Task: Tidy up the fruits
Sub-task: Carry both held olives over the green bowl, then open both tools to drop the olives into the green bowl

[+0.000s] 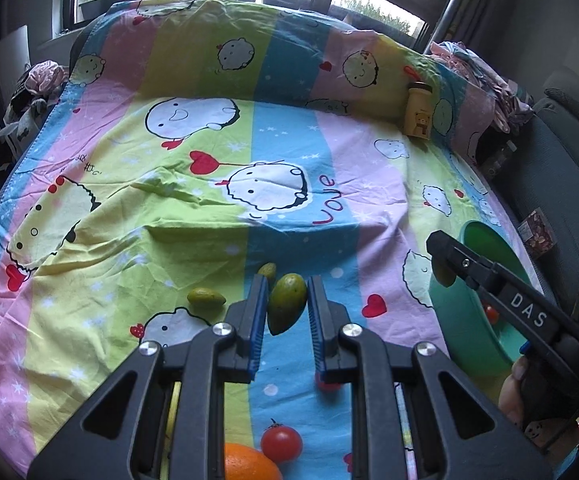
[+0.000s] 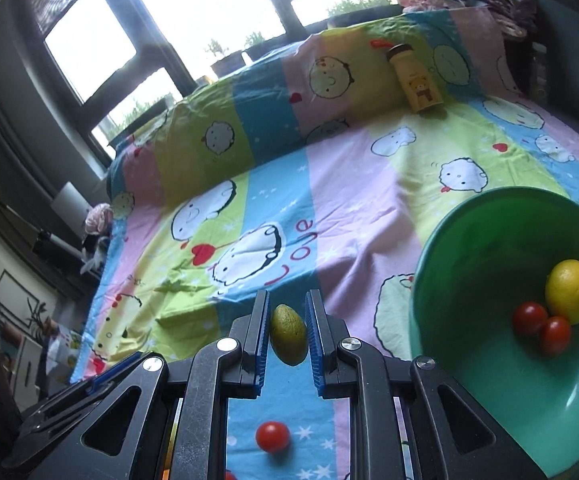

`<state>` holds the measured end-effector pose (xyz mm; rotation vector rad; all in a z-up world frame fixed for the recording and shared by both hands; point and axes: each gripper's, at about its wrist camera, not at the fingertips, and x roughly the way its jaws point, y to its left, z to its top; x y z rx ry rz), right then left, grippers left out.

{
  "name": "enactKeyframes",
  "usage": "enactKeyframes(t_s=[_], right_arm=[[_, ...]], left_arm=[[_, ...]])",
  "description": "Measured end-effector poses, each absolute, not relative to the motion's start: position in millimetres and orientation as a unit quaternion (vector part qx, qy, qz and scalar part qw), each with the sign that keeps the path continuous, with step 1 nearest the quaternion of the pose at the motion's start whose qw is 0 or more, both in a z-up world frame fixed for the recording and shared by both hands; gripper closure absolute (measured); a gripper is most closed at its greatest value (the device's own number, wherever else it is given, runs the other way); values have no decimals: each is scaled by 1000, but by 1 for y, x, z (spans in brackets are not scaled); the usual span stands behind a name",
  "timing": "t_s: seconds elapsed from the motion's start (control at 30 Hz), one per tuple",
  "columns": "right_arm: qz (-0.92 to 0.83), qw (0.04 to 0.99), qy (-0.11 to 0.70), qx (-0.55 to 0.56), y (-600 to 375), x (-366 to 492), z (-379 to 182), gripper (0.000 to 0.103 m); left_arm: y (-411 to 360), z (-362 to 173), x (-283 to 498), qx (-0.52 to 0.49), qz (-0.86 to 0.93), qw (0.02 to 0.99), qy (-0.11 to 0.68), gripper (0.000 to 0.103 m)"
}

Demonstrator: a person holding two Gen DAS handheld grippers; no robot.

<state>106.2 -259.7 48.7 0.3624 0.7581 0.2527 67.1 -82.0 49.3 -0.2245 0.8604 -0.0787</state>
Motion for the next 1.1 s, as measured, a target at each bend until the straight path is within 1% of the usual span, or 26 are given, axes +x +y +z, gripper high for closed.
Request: enactKeyframes(t_s=[0.2,0.47,0.67,1.1], right_arm=[[102,913,333,212,-291,97,63,84],[65,914,312,253,-334,88,69,83],[20,909,313,273,-364,83,65,83],[-42,890,340,301,-406,78,48,83]], left_arm=[[-113,70,67,-84,-64,914,392,83],[-157,80,78,-59,-104,916,384,83],[-190,79,89,-46,-137,910,389,83],[-237,58,112,-75,-221,873,429,83]])
